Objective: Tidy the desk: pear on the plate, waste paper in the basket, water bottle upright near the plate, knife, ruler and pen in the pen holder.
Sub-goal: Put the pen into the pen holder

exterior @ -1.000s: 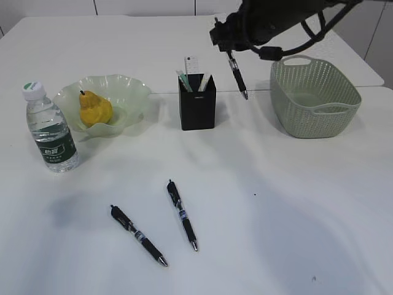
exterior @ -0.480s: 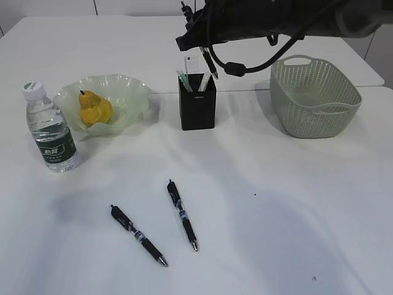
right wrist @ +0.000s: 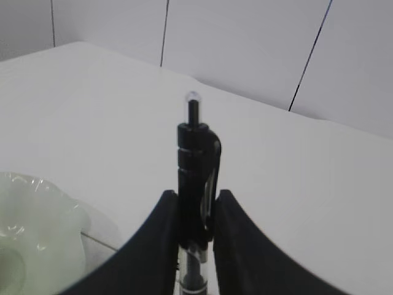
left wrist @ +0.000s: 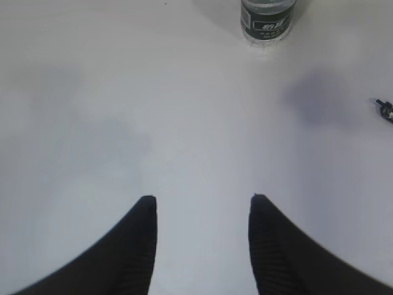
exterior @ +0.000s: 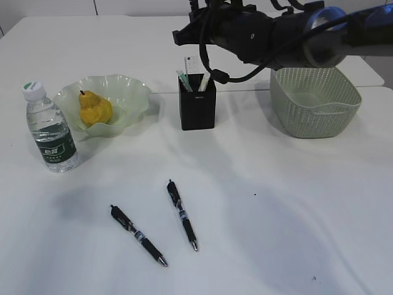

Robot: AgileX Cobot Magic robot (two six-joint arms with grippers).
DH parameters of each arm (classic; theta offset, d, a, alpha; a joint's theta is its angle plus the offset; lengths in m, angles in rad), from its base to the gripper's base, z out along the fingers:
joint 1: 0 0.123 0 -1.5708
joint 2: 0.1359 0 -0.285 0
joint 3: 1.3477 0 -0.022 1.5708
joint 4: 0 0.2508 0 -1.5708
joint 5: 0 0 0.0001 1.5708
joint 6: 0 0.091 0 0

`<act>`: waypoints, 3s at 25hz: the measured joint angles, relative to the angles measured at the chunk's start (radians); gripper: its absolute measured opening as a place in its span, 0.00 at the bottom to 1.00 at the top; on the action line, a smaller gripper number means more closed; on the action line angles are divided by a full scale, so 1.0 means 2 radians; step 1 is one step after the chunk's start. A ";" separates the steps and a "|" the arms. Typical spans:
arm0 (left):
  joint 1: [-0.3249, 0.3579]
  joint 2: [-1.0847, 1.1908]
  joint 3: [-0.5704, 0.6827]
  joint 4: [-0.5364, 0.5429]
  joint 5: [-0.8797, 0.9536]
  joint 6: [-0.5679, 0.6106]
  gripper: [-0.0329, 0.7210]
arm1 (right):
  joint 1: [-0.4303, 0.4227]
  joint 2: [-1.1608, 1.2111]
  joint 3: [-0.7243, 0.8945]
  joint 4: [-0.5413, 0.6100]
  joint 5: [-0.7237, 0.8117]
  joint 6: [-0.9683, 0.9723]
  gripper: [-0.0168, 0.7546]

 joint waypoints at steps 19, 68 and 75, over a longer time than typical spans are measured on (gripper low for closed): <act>0.000 0.000 0.000 0.002 -0.003 0.000 0.50 | 0.006 0.061 -0.053 0.002 -0.014 0.047 0.22; 0.000 0.000 0.000 0.002 0.000 0.000 0.49 | 0.007 0.073 -0.054 0.072 0.073 0.041 0.40; 0.000 0.000 0.000 0.002 0.003 0.000 0.49 | 0.007 0.034 -0.054 0.068 0.158 0.005 0.40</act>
